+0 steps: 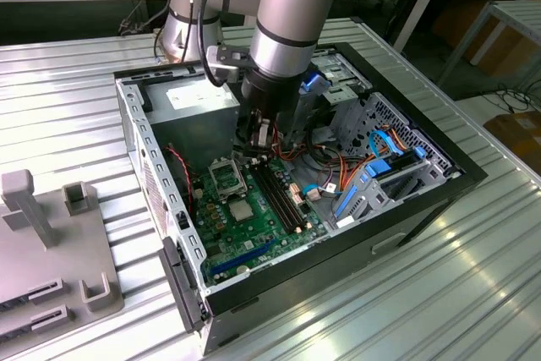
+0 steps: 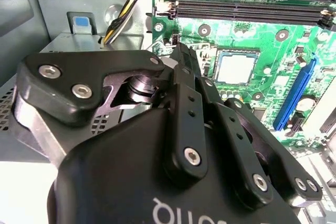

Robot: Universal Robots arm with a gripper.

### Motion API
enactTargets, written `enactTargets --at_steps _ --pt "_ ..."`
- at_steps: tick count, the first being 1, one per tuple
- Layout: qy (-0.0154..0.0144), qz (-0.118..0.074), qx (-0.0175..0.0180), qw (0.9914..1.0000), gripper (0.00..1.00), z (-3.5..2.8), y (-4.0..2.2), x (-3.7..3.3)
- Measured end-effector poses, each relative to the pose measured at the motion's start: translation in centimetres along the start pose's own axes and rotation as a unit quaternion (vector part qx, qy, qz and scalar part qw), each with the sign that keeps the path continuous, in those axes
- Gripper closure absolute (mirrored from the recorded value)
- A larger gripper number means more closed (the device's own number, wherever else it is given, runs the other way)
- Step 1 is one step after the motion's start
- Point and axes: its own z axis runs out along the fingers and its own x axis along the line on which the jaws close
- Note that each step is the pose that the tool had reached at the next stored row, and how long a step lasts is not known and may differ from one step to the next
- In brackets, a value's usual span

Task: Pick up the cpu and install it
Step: 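Close the cpu cover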

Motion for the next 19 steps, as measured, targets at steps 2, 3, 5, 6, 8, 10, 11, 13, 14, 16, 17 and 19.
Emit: enactTargets --at_steps 2,3,5,6,8,10,11,13,14,16,17,19 --pt "-0.0027 0.0 -0.0014 1.0 0.89 0.17 0.03 -0.1" --pt "-0.0038 0.0 -0.0019 0.99999 0.89 0.31 0.05 -0.18" --pt "-0.0051 0.001 -0.0026 0.99998 0.89 0.57 0.01 -0.27" --pt "-0.0058 0.001 -0.0029 0.99998 0.89 0.69 -0.05 -0.3" --pt "-0.0069 0.001 -0.0035 0.99997 0.89 0.97 -0.28 -0.42" --pt "-0.0073 0.001 -0.0037 0.99997 0.89 1.18 -0.5 -0.53" --pt "-0.0073 0.001 -0.0037 0.99997 0.89 1.21 -0.53 -0.54" --pt "-0.0072 0.002 -0.0037 0.99997 0.89 1.23 -0.55 -0.55" --pt "-0.0073 0.002 -0.0037 0.99997 0.89 1.24 -0.55 -0.55" --pt "-0.0073 0.001 -0.0038 0.99996 0.89 1.24 -0.55 -0.56" --pt "-0.0073 0.001 -0.0037 0.99996 0.89 1.25 -0.55 -0.56" --pt "-0.0073 0.001 -0.0037 0.99996 0.89 1.25 -0.55 -0.56"
